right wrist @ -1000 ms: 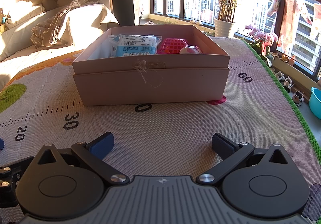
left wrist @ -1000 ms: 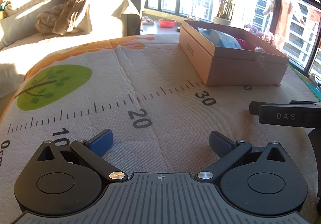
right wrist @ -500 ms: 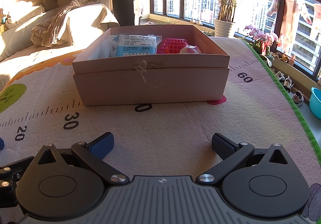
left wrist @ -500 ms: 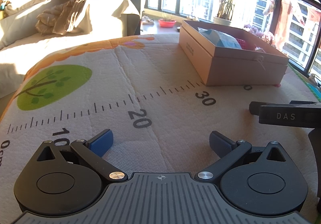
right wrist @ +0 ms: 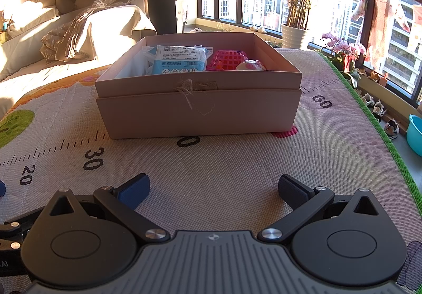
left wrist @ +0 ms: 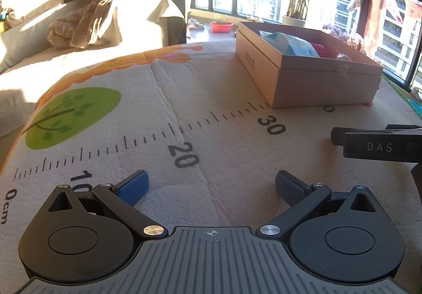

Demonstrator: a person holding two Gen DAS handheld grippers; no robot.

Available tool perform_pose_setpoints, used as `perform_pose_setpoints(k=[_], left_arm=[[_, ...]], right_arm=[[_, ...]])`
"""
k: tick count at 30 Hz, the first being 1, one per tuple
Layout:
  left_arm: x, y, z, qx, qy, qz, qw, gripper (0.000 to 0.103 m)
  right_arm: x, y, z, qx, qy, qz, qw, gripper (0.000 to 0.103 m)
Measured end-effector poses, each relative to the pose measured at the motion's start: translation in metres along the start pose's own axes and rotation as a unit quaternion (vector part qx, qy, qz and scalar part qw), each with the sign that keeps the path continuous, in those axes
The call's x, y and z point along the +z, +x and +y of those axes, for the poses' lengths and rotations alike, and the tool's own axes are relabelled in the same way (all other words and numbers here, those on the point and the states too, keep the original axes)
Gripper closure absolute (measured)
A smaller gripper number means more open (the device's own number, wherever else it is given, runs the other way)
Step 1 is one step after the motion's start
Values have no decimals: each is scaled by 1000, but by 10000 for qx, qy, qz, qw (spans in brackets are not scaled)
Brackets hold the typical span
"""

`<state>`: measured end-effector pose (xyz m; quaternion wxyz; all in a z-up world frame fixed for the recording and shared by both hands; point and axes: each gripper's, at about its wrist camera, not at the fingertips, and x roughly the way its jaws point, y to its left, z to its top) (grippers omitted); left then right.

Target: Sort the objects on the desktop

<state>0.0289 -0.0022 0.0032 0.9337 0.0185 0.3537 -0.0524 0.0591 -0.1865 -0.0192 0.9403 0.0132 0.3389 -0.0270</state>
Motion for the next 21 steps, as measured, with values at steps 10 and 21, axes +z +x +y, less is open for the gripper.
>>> perform_pose_setpoints(k=[10, 21], left_arm=[[2, 1, 1, -11, -32, 67, 10000, 0], [5, 2, 0, 15, -55, 112, 9999, 0]], right_arm=[[0, 0, 0, 1, 0, 0, 10000, 0], [0, 0, 0, -1, -2, 0, 10000, 0]])
